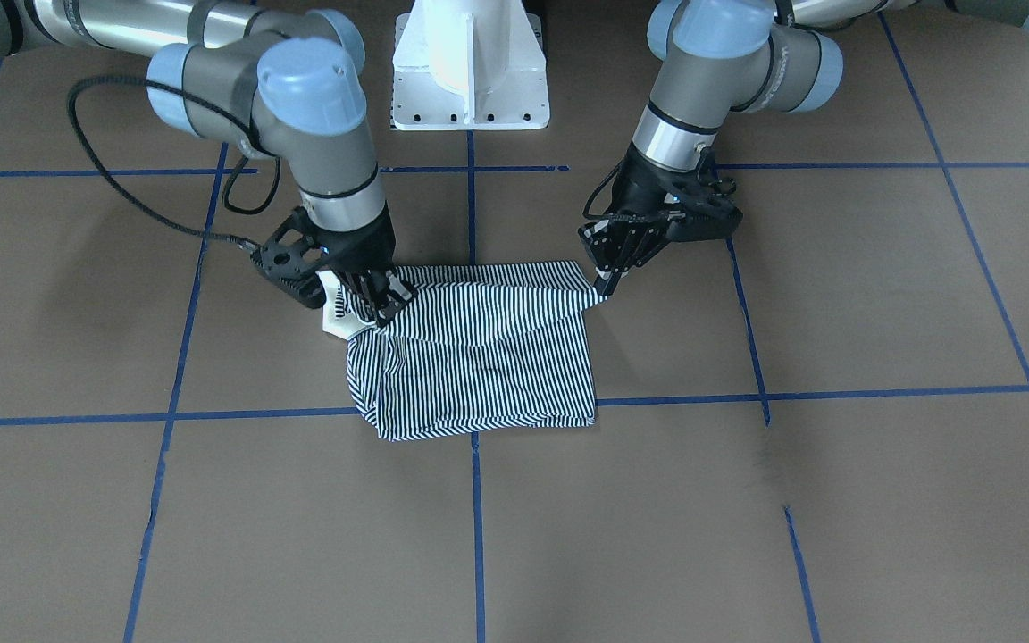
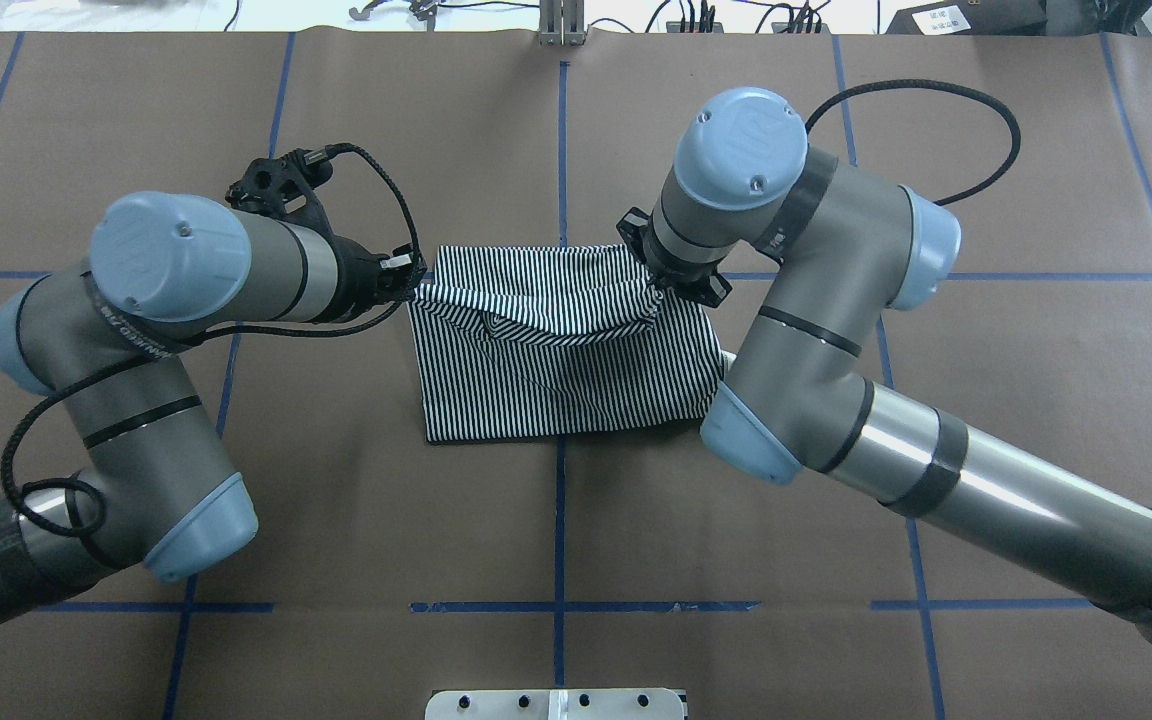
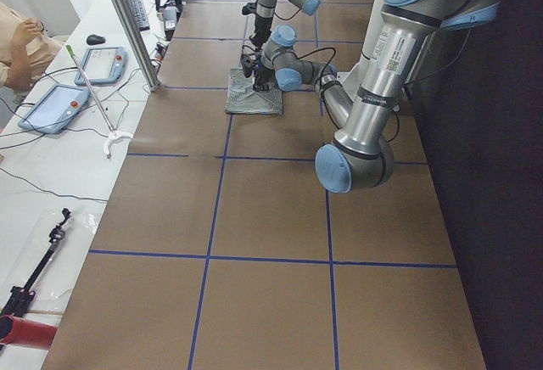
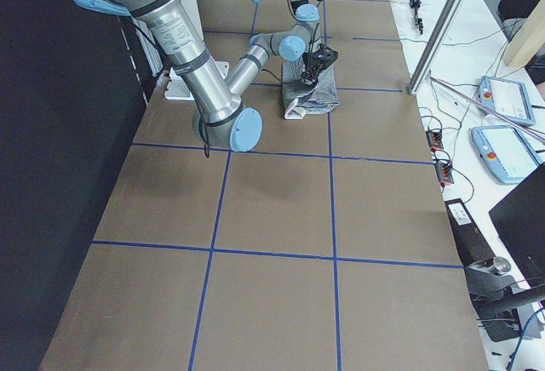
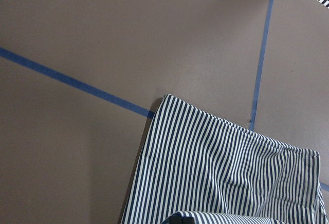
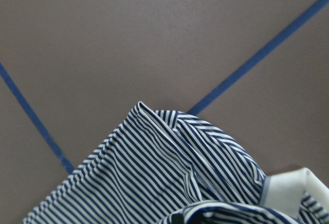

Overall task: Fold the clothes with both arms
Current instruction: 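Grasp both ends of the folded shirt and fold it in half, then release the shirt and lift both grippers away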

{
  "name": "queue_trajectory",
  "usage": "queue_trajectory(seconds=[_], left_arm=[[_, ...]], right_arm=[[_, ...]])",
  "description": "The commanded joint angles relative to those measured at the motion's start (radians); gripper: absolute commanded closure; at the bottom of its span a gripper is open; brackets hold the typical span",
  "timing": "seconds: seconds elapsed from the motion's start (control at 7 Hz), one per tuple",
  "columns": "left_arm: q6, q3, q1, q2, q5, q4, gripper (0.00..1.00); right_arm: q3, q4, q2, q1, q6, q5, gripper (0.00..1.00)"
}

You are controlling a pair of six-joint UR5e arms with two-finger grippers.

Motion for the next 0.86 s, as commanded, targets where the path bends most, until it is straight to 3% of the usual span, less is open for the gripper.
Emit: queue_trajectory(seconds=[0.0,0.14,0.29,0.57,0.71], left_arm=[[0.057,0.327,-0.047,-0.079,0.006,-0.271,1.0],[0.126,0.474,-0.082,-0.168,0.008,-0.317,0.64],[0.124,0.474,-0.103,-0.175,0.005,-0.325,0.5],[0.122,0.366,-0.112,-0.152,-0.004,-0.316,0.5],[0.109,0.301,-0.095,-0.132,-0.004,-0.301,0.58]], right_arm=[[-0.332,0.144,0.128,0.073,-0.064,0.074,0.01],[-0.446,0.271,0.151,0.1,-0.091,0.087,0.0],[-0.445,0.276,0.15,0.142,-0.129,0.149,0.0],[-0.427,0.28,0.148,0.145,-0.133,0.154,0.0],[-0.364,0.28,0.119,0.14,-0.125,0.154,0.0]])
